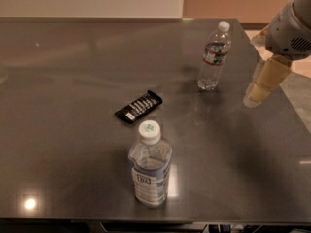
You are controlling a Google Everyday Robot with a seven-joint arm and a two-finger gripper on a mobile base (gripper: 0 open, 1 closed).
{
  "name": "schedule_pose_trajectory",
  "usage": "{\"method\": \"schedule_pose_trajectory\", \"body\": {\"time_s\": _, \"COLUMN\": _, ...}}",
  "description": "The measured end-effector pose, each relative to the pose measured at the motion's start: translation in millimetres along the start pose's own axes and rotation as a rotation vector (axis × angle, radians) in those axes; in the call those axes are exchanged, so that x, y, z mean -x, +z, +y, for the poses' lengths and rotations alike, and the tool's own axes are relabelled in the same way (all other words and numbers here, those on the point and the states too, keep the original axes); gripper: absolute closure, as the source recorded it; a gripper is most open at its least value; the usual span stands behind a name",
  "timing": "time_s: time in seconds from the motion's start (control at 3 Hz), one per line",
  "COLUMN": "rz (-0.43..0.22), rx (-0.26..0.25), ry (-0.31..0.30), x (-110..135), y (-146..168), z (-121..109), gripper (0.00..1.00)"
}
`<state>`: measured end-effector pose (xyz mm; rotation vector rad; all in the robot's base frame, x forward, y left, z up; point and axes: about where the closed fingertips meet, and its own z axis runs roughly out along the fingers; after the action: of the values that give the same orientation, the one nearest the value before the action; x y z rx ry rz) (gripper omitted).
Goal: Pick water bottle
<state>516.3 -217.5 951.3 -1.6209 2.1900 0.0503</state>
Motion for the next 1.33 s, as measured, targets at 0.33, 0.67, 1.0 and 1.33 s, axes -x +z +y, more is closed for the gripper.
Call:
{"method": "schedule_pose_trajectory", "body": {"time_s": 0.33, "rz": -0.029, "rx": -0.050, "ry": 0.053, "x": -0.6, "y": 10.7, "z": -26.0, "gripper": 0.00}}
{"method": "schedule_pose_trajectory", "body": {"time_s": 0.67, "rz": -0.057, "rx": -0.075, "ry": 0.122, "x": 1.0, "y": 21.5, "z": -52.3, "gripper": 0.00}}
{"method": "schedule_pose_trajectory", "body": {"time_s": 1.0, "rz": -0.094, "rx": -0.065, "ry": 0.168, "x": 10.0, "y": 37.6, "z": -71.5, "gripper": 0.00}}
{"method": "schedule_pose_trajectory", "body": {"time_s": 1.33, "rz": -0.127, "rx": -0.052, "ry": 0.203, "x": 20.9, "y": 53.0, "z": -87.9, "gripper": 0.00}}
